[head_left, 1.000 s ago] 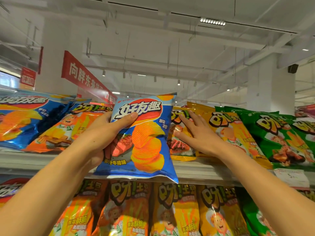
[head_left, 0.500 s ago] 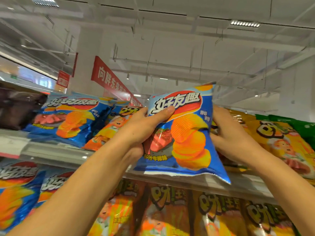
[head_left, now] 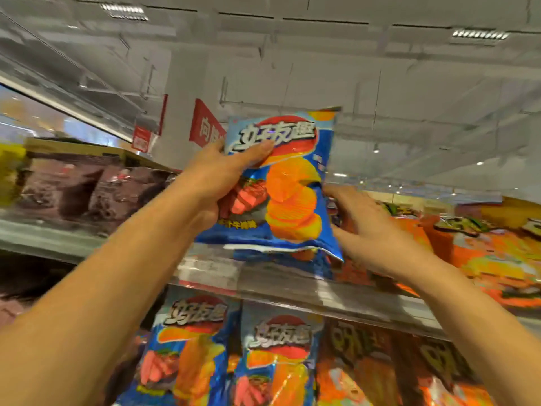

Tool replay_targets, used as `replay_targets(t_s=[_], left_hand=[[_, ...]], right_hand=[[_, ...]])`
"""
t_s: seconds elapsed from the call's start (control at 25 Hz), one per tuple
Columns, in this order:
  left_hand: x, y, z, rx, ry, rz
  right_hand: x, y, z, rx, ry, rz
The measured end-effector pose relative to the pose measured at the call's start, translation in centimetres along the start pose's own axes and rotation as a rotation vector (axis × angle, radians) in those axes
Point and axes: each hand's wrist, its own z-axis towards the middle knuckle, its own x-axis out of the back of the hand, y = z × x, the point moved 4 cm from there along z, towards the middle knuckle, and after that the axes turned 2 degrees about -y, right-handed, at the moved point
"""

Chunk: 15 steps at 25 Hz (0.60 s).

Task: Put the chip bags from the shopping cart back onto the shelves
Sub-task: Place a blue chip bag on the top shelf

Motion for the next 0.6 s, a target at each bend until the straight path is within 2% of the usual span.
replay_targets(t_s=[0.16,0.28,0.4,0.6], left_hand=[[6.9,0.8,2.6,-0.162,0.131,0.064],[8.9,-1.1,3.8,-0.204,0.107,0.125],[10.0,-2.3,5.0,-0.183,0.078,0.149],[12.4,-2.3,7.0,-0.18,0.131,0.223]], right_hand=[[-3.9,-2.4,2.7,0.047,-0.065,-0.195],[-6.6,-1.4,2.7,-0.05,-0.173,-0.333],[-7.4,-0.5,2.2,-0.096,-0.155,-0.325],[-7.6,-0.2,2.1,-0.091,-0.114,-0.305]])
